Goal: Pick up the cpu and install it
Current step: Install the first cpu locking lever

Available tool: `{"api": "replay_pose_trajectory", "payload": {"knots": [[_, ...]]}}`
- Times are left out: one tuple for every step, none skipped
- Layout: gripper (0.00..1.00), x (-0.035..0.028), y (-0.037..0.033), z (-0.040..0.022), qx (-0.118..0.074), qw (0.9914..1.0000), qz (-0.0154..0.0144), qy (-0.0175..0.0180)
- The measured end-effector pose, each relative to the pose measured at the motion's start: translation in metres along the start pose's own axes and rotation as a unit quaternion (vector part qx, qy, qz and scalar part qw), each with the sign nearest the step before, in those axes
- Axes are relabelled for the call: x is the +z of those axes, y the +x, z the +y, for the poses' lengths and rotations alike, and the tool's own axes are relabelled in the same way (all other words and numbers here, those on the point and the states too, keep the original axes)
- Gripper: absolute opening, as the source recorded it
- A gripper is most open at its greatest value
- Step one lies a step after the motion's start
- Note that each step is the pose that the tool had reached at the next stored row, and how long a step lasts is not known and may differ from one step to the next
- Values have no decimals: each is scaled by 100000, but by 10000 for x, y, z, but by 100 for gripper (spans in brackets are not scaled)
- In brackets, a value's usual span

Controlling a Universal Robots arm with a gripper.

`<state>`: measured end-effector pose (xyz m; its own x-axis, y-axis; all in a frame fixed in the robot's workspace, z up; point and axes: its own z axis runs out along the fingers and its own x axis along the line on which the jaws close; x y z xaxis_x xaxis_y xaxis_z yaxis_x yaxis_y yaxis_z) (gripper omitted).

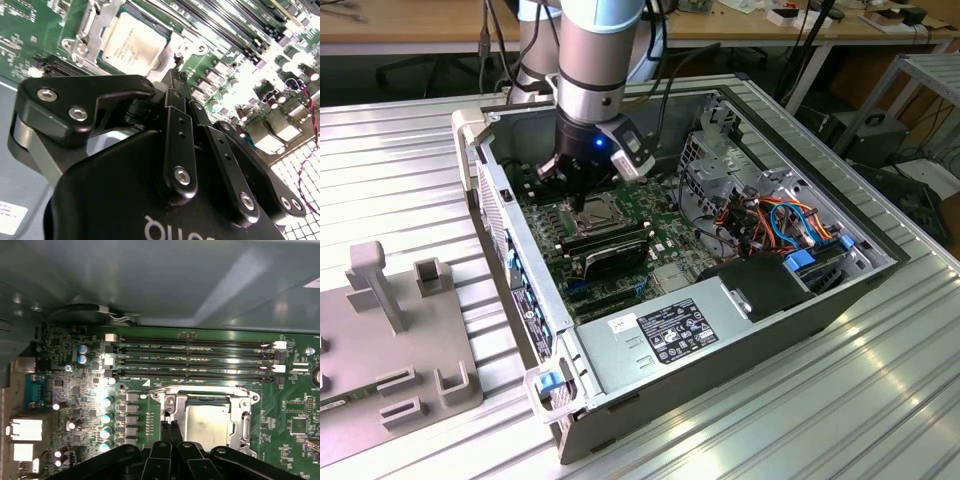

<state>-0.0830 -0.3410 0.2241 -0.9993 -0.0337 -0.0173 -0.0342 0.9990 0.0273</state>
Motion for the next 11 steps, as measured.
{"api": "replay_pose_trajectory", "payload": {"knots": [[11,0,17,1,5,100000,-1,2],[11,-1,32,1,6,100000,2,2],[11,-2,110,4,4,100000,0,0],[11,-2,125,4,-2,100000,3,1],[11,-2,126,4,2,100000,4,2],[11,-75,126,6,6,100000,3,3],[11,-216,123,11,7,100000,-4,-8],[11,-225,123,10,4,100000,0,-2],[11,-224,124,11,-2,100000,-6,-8],[11,-225,130,11,-1,100000,0,2],[11,-226,148,11,1,100000,3,5]]}}
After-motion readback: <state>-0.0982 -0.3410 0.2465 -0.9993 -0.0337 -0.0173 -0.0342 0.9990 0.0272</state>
